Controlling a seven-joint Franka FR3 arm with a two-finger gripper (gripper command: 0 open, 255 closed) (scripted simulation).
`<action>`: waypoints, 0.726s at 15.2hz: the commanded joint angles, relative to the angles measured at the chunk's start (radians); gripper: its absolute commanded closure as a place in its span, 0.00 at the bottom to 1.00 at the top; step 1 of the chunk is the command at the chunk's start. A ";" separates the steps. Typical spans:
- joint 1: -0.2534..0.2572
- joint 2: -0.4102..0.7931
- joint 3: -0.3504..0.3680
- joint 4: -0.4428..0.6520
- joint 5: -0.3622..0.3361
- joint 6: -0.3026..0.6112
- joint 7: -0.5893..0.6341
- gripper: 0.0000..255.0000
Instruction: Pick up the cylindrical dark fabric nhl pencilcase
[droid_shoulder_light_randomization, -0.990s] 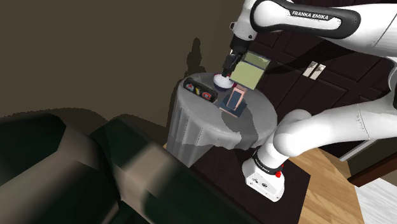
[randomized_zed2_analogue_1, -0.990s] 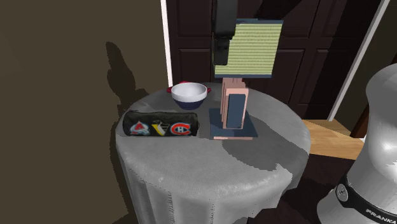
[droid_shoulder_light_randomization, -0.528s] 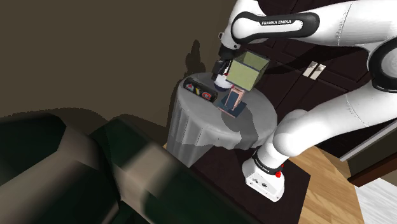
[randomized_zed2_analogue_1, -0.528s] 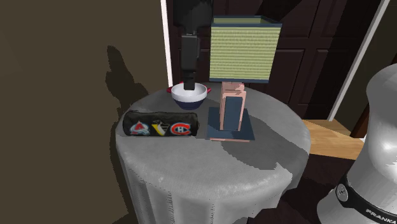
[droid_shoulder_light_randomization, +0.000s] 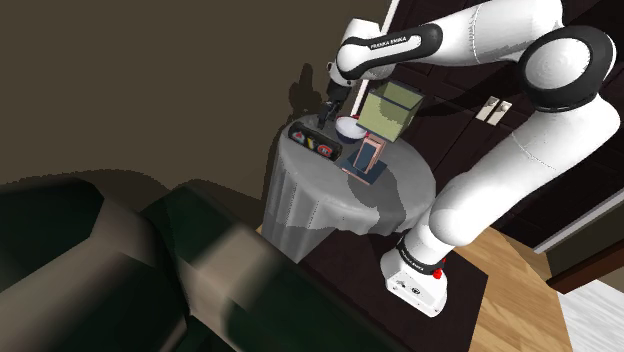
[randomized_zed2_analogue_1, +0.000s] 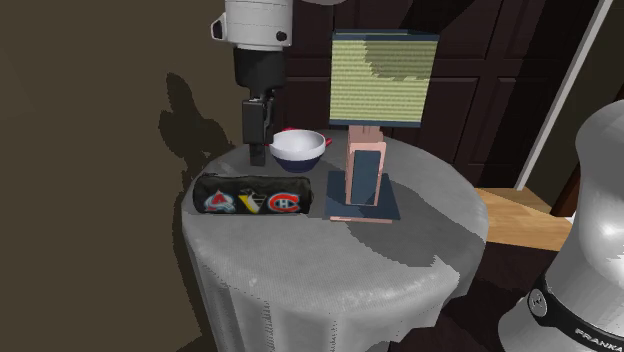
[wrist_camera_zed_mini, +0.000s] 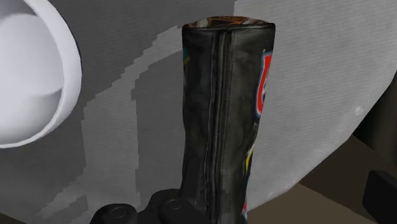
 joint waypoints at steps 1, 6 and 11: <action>-0.002 0.075 -0.014 0.033 0.024 0.043 -0.037 0.00; -0.008 0.202 -0.024 0.088 0.074 0.115 -0.096 0.00; -0.009 0.241 -0.022 0.062 0.092 0.179 -0.112 0.00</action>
